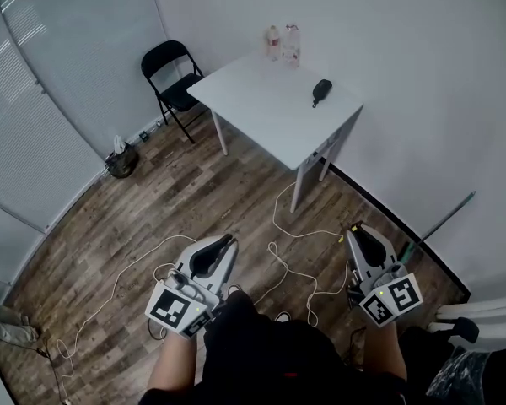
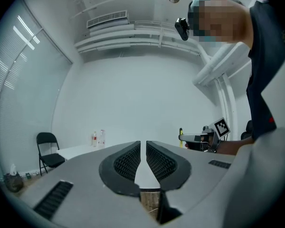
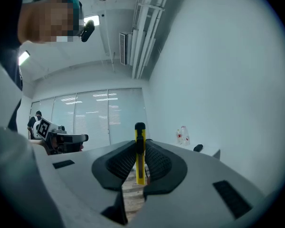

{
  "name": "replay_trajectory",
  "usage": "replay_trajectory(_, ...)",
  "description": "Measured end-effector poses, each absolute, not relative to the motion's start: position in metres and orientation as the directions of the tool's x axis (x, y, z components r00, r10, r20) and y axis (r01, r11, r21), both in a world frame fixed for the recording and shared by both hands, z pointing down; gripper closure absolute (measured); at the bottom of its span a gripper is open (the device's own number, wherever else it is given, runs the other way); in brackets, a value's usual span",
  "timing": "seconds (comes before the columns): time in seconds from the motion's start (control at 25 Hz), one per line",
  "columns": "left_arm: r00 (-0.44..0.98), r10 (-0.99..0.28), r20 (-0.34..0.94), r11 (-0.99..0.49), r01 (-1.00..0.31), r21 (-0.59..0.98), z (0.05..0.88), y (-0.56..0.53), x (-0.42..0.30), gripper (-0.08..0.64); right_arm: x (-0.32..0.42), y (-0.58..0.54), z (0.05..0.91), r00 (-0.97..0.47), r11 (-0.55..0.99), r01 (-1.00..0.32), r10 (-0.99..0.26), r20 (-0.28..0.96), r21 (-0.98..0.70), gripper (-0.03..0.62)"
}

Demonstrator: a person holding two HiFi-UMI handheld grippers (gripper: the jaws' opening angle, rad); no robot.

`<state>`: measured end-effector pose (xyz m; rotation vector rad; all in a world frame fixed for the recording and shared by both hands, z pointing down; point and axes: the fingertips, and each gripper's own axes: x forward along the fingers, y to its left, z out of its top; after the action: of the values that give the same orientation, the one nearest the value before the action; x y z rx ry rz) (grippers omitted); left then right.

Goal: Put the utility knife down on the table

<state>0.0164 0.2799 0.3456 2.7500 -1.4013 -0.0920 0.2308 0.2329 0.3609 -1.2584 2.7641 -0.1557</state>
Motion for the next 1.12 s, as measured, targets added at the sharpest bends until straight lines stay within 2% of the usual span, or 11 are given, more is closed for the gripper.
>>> replay_trajectory(0.44,0.618,-0.783,-0.068,-0.622,-0.781,0.066,0.354,0.186,-0.01,0.509,0.203,0.152,0.362,-0.619,0.617,-0.78,-0.785,-0.022,-0.103,0.523)
replay_trajectory(1.12,0.696,-0.718,0.003,-0.694,-0.716,0.07,0.364,-0.002,-0.155,0.509,0.061,-0.014,0.357,-0.526,0.523,-0.851,-0.849,0.053,-0.054,0.523)
